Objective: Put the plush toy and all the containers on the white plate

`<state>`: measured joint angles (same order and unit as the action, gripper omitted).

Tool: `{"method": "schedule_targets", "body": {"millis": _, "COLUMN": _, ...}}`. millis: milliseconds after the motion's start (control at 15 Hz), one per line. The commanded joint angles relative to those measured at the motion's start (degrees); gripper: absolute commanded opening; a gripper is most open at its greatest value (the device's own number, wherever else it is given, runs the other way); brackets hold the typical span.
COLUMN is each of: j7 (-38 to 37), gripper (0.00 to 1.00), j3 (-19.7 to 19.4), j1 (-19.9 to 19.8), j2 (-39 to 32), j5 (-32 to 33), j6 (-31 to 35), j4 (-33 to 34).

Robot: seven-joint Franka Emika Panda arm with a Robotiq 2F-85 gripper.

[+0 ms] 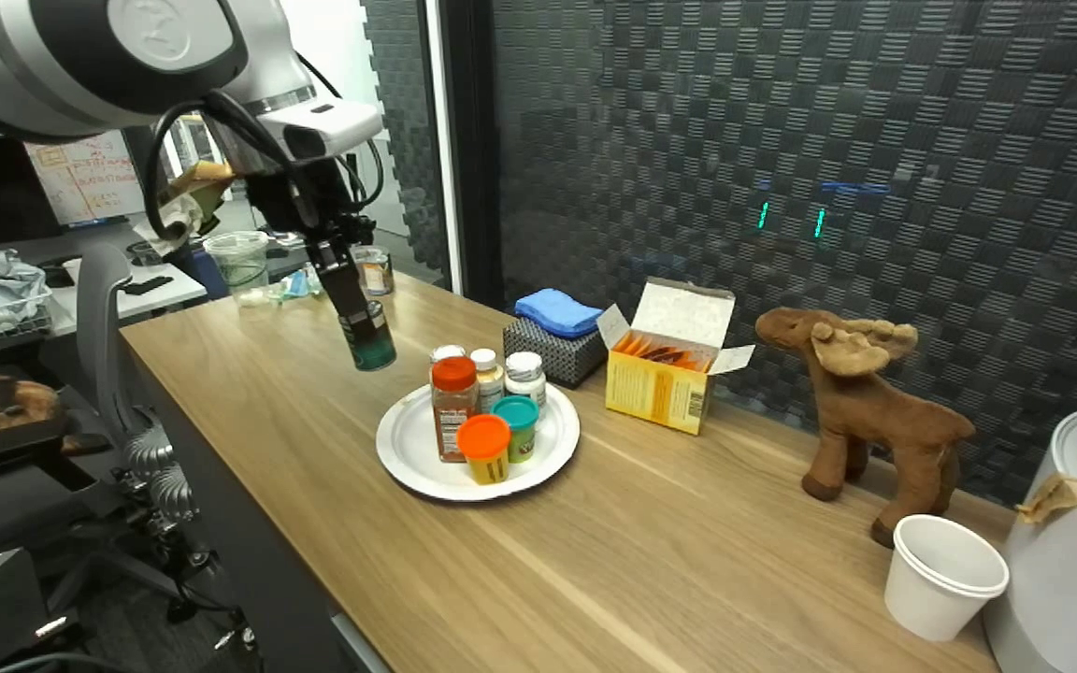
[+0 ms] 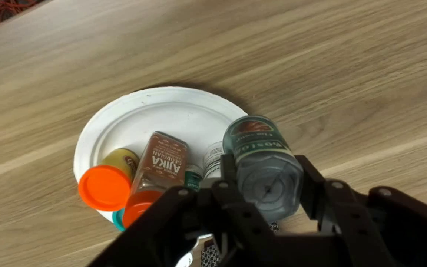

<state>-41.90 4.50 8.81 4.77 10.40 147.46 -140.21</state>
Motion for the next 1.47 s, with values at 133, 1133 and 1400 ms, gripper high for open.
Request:
{"method": "schedule_targets", "body": {"millis": 133, "j7": -12.11, "gripper": 0.18, "j3": 2.20, "j1": -3.35, "j2": -4.23, "j5": 9.71, "j6": 8.47, "j4": -0.81}}
{"method": "schedule_targets", "body": {"millis": 1133, "j7": -17.04, "gripper": 0.18, "j3": -3.52, "j1": -3.75, "j2": -14.45, "j5": 15.98, "j6": 9.61, "j4": 3.89}}
{"method": "schedule_targets", "body": {"millis": 1400, "j7": -12.16, "gripper": 0.73, "j3": -4.08, "j1": -3.66, "j2": -12.06, "j5": 11.04, "j6": 8.27, "j4": 2.82}}
